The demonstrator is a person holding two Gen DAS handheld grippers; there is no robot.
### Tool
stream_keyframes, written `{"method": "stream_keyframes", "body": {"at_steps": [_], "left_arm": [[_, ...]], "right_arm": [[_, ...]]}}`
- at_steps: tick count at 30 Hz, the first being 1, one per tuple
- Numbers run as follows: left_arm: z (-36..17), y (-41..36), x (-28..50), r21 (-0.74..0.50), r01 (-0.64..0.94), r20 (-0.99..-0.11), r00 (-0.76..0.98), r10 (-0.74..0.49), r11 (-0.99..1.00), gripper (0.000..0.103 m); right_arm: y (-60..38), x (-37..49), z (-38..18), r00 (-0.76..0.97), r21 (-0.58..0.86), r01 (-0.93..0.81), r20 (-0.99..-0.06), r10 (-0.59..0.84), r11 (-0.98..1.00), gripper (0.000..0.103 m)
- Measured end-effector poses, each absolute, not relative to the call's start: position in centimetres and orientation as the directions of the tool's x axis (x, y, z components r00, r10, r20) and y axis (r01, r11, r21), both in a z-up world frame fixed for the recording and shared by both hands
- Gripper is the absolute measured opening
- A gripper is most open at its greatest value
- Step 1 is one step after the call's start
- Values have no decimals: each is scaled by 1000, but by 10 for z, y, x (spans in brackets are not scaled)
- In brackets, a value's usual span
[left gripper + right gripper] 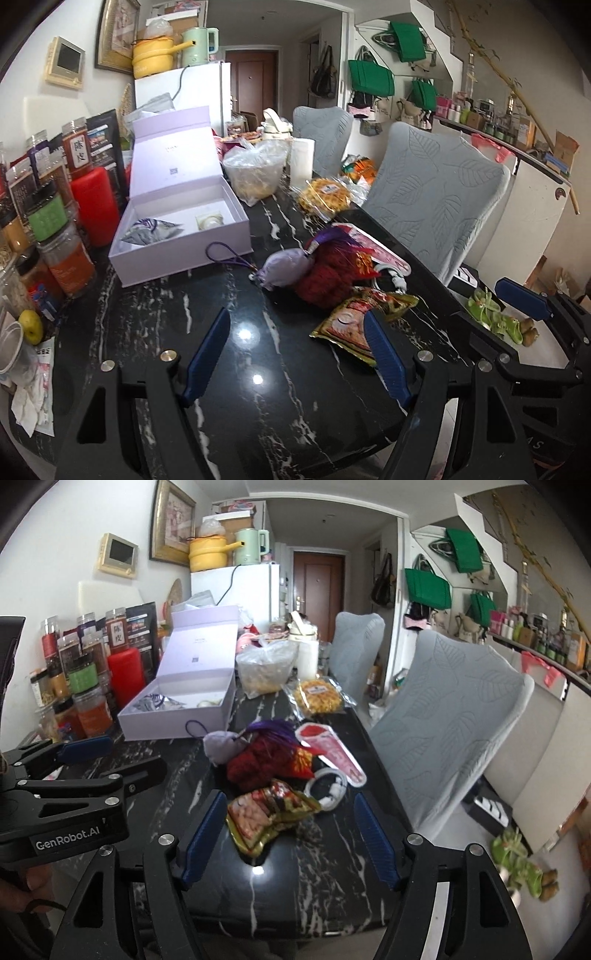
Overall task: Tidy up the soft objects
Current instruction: 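Withdraw both open tools from the box back over the table items, then grasp the red-labelled cookie bag with the left tool while the right tool approaches the white cable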
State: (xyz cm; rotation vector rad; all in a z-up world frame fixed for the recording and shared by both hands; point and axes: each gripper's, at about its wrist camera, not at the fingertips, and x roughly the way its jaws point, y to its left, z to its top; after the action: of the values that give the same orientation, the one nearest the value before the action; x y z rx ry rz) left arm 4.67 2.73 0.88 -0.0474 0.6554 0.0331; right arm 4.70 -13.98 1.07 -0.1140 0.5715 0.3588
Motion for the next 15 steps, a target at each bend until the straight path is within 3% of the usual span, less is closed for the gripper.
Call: {"method": "stream_keyframes", "body": {"at_steps": [15], "left_arm": [[-29, -11, 78, -56, 89, -678, 728, -103, 994, 75]], "right_arm": [[-176, 64, -23, 746, 35, -296, -615, 254, 955, 79]]}}
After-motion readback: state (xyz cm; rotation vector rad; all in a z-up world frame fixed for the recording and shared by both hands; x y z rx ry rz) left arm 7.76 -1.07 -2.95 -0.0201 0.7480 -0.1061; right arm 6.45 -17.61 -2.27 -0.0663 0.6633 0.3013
